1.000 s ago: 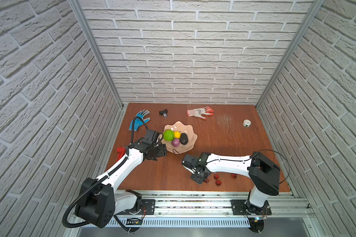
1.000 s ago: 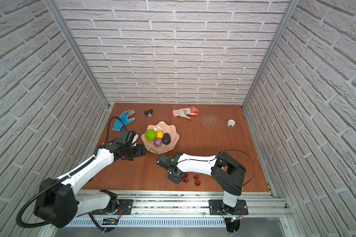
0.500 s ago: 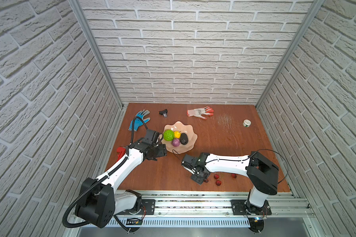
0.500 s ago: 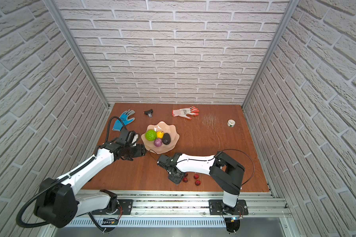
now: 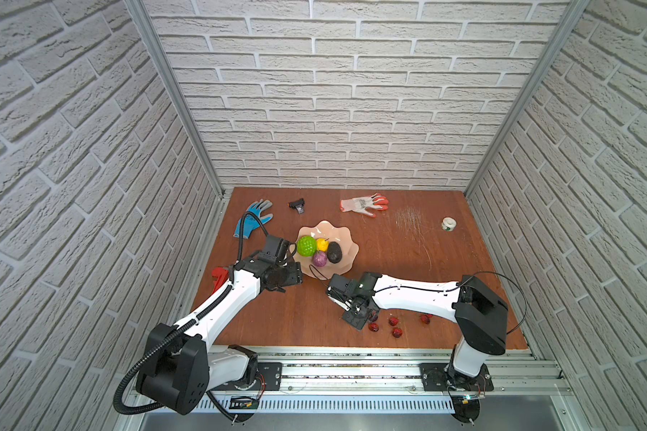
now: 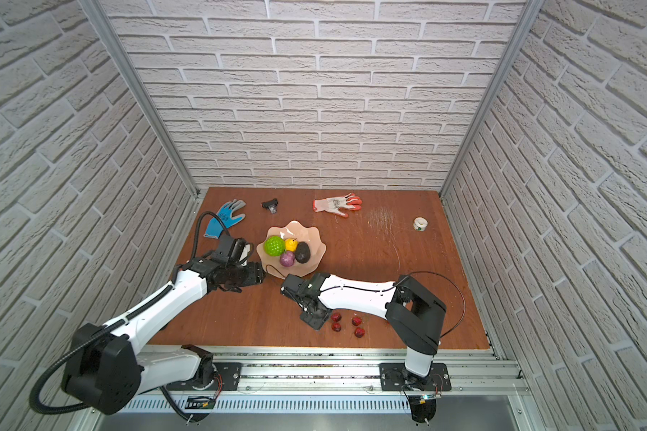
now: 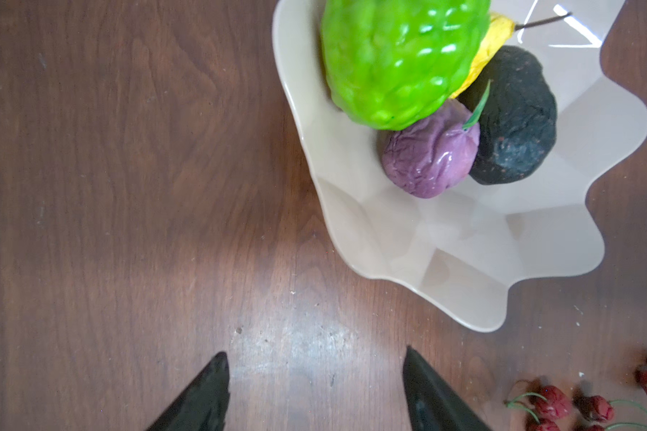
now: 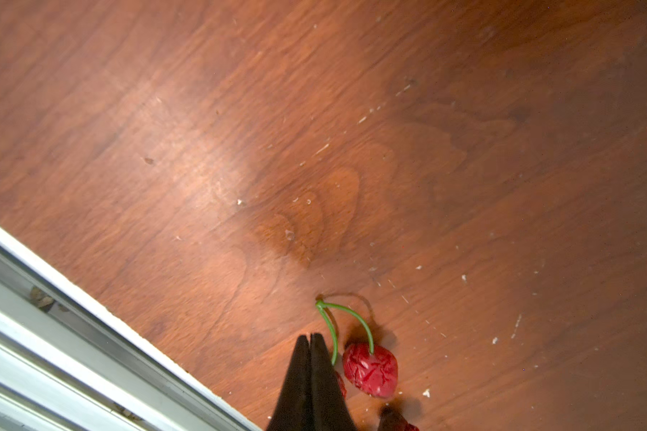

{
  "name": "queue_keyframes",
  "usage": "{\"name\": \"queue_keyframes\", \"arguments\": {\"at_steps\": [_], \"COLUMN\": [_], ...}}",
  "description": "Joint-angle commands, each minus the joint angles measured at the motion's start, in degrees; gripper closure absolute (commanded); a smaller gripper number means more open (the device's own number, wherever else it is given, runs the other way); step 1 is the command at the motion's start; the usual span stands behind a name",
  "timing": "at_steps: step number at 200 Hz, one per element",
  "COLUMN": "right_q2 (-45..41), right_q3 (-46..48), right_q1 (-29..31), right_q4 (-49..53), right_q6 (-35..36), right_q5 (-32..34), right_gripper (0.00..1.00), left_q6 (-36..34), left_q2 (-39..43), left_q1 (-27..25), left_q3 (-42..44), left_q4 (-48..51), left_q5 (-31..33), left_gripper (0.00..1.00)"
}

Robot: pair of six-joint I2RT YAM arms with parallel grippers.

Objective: Place and organize the fake fruits in the fruit bowl
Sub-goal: 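Lower the right gripper onto a cherry pair and close on the stems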

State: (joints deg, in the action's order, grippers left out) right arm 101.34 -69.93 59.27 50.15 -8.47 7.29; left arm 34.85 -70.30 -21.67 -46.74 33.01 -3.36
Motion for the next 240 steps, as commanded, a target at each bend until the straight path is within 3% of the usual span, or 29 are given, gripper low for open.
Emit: {"name": "queue_keyframes", "arguments": {"at_steps": [1,23,46,77,240], "right_q2": [-2.28,-1.96,-1.71,-1.96,4.79], "right_q3": [-1.69,-1.97,-1.55,-0.32,3.82], "right_q1": [0.26,0.24,0.29,0.22,-2.89], "right_q4": [1.74,2.52,3.66,3.6,0.11], "right_q6": [0.63,1.72,2.55,3.56,5.46], "right_q5": [0.39,0.5,2.24,2.66,-2.59], "right_gripper": [0.94,0.94,0.59,0.47,0.55], "left_q6": [0.81,0.66,0.81,0.96,0.91], "left_q2": [1.66,1.74,1.75,1.7,1.66], "left_q1": [-0.3,-0.3,-0.35,-0.35,-0.31], "left_q3": [-0.63,-0.67,-0.54,-0.32,-0.54], "left_q4": [0.27,0.6,0.65,0.23,0.56], "left_q5": [1.28,1.31,1.14,0.95,1.09], "left_gripper": [0.27,0.27,0.27,0.27,0.27]}}
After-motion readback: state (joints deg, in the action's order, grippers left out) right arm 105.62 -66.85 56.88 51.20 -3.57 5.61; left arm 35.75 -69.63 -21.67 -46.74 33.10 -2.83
